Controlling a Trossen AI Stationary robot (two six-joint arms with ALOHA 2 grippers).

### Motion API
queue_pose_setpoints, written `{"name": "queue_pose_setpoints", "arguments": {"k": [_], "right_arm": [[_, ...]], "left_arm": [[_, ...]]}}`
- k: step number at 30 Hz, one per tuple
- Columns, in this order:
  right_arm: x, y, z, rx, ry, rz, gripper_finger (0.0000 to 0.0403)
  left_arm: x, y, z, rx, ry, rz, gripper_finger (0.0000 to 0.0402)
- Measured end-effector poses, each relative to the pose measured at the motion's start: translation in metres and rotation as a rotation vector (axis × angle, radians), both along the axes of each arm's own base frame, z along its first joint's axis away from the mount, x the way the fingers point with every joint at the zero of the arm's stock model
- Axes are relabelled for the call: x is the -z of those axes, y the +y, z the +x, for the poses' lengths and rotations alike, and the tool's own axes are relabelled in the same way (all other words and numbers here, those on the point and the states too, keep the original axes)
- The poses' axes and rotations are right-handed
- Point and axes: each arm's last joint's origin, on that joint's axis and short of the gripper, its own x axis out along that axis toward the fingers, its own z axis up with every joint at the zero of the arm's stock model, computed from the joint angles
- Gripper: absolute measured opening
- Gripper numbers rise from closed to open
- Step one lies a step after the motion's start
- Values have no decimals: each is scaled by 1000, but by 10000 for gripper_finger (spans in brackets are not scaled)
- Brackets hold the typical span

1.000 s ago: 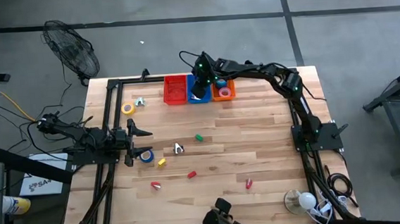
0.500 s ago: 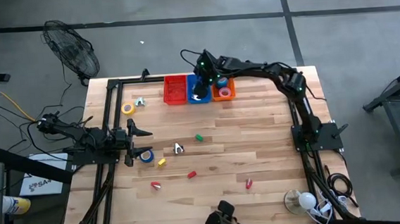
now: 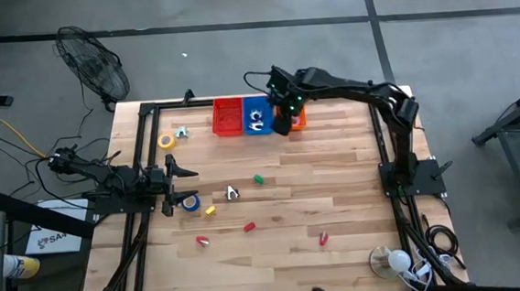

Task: Pick and place Stapler, Stapler remover, tape
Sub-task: Put the green stapler into the red bin

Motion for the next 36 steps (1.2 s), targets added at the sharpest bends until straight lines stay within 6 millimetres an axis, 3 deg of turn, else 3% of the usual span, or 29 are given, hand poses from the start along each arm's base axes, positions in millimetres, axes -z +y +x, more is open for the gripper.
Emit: {"name": "queue_pose_setpoints", "arguments": {"k": [5, 10, 18, 26, 30, 36], "right_arm": [[-3, 27, -7, -7, 128, 80, 213], [-2, 52, -1, -71, 190, 60, 213], [-5, 86, 23, -239, 118, -96, 213], [-8, 113, 43, -156, -22, -128, 213], [6, 127, 48, -95, -42, -133, 213], [50, 144, 46, -25, -57, -152, 213]], "left_arm": [[0, 0, 0, 0, 0, 0, 262], [0, 0, 0, 0, 0, 0, 262], [0, 0, 0, 0, 0, 0, 262], [0, 0, 0, 0, 0, 0, 262], [0, 0, 0, 0, 0, 1, 262], [0, 0, 0, 0, 0, 0, 262]]}}
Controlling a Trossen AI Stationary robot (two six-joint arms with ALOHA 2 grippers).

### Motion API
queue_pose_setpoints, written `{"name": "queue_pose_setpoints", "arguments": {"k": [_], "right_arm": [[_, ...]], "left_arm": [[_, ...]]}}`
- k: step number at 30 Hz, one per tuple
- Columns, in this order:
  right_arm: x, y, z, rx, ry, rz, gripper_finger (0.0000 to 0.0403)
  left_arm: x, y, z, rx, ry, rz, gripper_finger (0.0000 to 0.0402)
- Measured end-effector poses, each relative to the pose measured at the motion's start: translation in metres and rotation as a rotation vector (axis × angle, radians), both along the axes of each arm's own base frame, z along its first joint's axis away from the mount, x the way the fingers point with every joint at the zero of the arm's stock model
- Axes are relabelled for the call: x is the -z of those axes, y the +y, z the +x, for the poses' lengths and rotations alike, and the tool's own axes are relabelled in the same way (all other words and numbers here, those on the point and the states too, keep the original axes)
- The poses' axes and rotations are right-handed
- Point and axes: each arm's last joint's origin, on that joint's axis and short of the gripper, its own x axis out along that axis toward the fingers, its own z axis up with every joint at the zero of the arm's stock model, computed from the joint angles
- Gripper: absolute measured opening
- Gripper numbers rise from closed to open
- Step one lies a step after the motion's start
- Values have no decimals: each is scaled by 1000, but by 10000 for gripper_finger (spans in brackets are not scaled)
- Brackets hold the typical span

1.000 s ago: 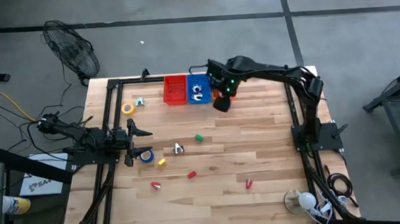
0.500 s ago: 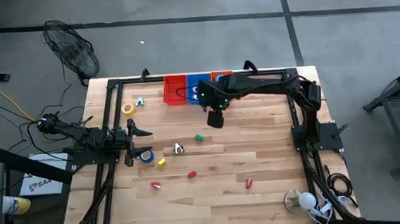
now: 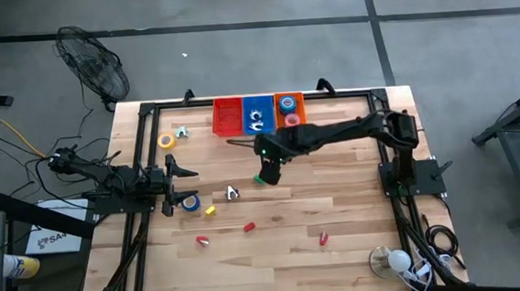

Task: Pick and place Stapler, Stapler remover, tape
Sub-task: Put the green stapler into the red bin

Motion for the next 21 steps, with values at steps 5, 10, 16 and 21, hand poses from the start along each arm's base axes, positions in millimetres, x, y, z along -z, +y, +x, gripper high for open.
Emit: {"name": "queue_pose_setpoints", "arguments": {"k": [5, 10, 16, 21], "right_arm": [[29, 9, -1, 7, -91, -13, 213], [47, 14, -5, 18, -142, -48, 213], [61, 25, -9, 36, -201, -129, 213], [68, 38, -13, 46, -225, -206, 213]], "left_arm": [[0, 0, 0, 0, 0, 0, 262], [0, 0, 0, 0, -1, 0, 262], [0, 0, 0, 0, 0, 0, 262], [0, 0, 0, 0, 0, 0, 262]]}}
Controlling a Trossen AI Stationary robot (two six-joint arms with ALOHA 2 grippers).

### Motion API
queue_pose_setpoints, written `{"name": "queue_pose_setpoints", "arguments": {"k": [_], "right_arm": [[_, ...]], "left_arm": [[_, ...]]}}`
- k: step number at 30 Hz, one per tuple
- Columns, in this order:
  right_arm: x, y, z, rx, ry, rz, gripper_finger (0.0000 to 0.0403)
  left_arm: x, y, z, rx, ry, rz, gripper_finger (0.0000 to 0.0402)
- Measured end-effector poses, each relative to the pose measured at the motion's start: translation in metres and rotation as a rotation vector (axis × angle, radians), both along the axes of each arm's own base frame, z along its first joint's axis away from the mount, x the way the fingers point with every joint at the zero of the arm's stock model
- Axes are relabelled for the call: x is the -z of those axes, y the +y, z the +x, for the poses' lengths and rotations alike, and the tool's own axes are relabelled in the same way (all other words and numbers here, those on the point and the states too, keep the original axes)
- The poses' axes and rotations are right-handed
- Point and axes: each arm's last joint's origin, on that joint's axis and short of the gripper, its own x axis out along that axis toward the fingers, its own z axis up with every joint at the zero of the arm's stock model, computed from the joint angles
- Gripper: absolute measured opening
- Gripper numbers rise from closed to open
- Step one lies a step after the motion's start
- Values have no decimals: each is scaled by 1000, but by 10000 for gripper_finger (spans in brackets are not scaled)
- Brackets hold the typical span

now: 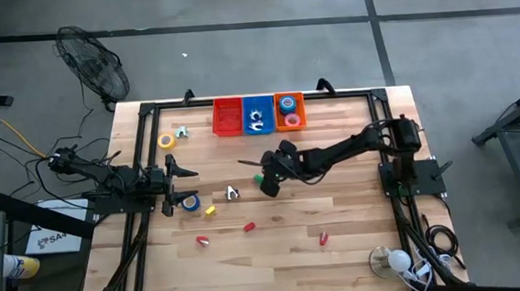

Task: Pick and place Stapler, Stapler remover, tape
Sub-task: Put the green stapler into the red bin

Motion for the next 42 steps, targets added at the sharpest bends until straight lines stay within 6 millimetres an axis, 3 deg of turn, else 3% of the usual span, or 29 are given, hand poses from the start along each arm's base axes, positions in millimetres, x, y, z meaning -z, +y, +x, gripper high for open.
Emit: {"name": "queue_pose_setpoints", "arguments": {"k": [19, 28, 42], "right_arm": [[28, 53, -25, 16, -115, -95, 213], [38, 62, -37, 65, -144, -95, 213], [70, 75, -28, 107, -249, -89, 213]], "left_arm": [[0, 0, 0, 0, 0, 0, 262], [0, 0, 0, 0, 0, 0, 262], [0, 0, 0, -1, 1, 0, 262]]}}
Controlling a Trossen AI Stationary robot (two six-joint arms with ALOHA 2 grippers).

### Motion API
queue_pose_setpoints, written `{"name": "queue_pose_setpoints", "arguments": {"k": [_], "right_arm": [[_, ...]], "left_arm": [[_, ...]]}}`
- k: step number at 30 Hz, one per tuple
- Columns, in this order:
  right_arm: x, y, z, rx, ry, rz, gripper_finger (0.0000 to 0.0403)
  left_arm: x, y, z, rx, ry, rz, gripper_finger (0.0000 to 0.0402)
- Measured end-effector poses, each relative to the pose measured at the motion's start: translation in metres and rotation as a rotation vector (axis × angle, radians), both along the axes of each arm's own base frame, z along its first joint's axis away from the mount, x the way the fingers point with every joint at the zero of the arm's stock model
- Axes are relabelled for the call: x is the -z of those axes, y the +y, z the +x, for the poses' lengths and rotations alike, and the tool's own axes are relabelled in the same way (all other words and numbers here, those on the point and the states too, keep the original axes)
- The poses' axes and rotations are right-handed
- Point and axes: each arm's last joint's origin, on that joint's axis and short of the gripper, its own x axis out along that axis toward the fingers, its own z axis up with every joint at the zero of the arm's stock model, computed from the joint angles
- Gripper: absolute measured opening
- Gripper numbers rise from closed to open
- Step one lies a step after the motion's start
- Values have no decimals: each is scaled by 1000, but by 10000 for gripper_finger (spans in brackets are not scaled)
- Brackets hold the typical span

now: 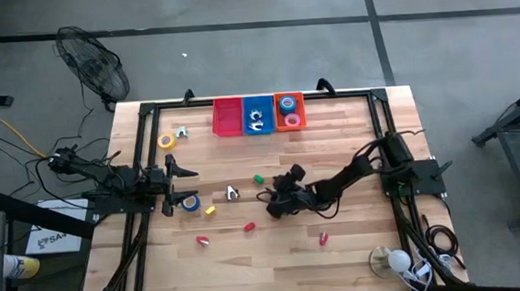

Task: Pick and place Stapler, Stapler remover, tape
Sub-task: Put the green stapler into the red bin

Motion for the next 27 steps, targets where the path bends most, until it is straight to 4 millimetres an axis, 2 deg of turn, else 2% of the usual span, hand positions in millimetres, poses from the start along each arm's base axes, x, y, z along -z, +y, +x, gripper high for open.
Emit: {"name": "queue_pose_setpoints", "arguments": {"k": [15, 27], "right_arm": [[26, 5, 8, 79, -120, -55, 213], [28, 5, 17, 108, -124, -104, 213]], "left_arm": [[0, 0, 0, 0, 0, 0, 262], [0, 0, 0, 1, 0, 0, 262]]}}
